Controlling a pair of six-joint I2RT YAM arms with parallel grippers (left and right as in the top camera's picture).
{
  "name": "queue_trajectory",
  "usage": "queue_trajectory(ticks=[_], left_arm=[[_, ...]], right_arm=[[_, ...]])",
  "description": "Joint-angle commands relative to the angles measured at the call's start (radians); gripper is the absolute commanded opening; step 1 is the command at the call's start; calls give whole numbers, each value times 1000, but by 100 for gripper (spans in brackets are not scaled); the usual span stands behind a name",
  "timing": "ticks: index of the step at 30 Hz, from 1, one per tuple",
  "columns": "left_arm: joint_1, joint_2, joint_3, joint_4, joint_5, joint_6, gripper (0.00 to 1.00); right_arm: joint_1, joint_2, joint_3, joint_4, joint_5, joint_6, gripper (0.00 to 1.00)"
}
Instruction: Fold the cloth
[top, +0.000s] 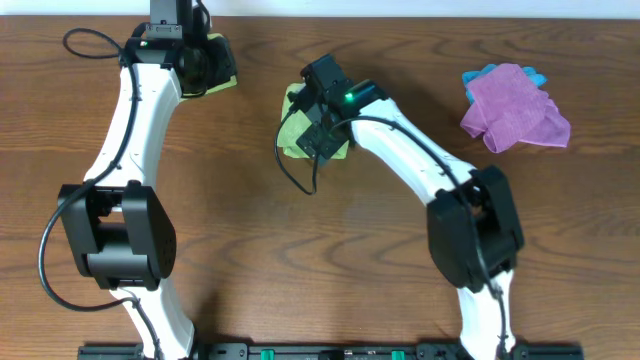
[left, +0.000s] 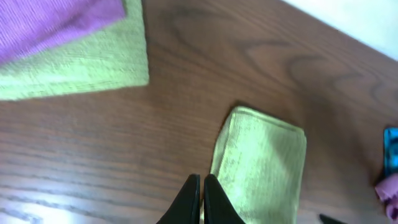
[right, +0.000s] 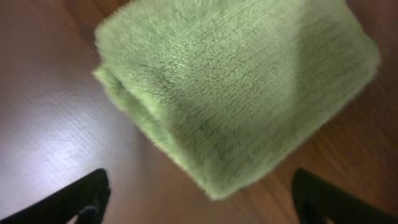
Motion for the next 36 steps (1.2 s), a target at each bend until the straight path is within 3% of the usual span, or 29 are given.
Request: queue_trajectory(ticks=[1, 2, 6, 10, 17, 26, 32, 36], left_arm=[[21, -33, -4, -40, 76, 3, 9], [26, -33, -4, -56, 99, 3, 14], [46, -33, -4, -117, 201, -3, 70], [51, -33, -5, -148, 271, -22, 98], [44, -32, -33, -166, 317, -85, 95], [37, -32, -164, -142, 411, -122, 95], [7, -32, -280, -72, 450, -148, 95], [-14, -32, -352, 9, 463, -229, 95]], right_arm=[[-48, -179, 16, -25, -68, 103, 99], [-64, -207, 16, -42, -80, 108, 99], [-147, -323, 15, -135, -161, 114, 99], [-254, -439, 5, -236, -226, 114, 99], [-376, -685, -158, -267, -243, 82, 99], [-516, -1168, -616, -180, -288, 81, 99], [-579, -1517, -895, -178, -306, 174, 99], [-582, -1718, -970, -101, -289, 283, 99]])
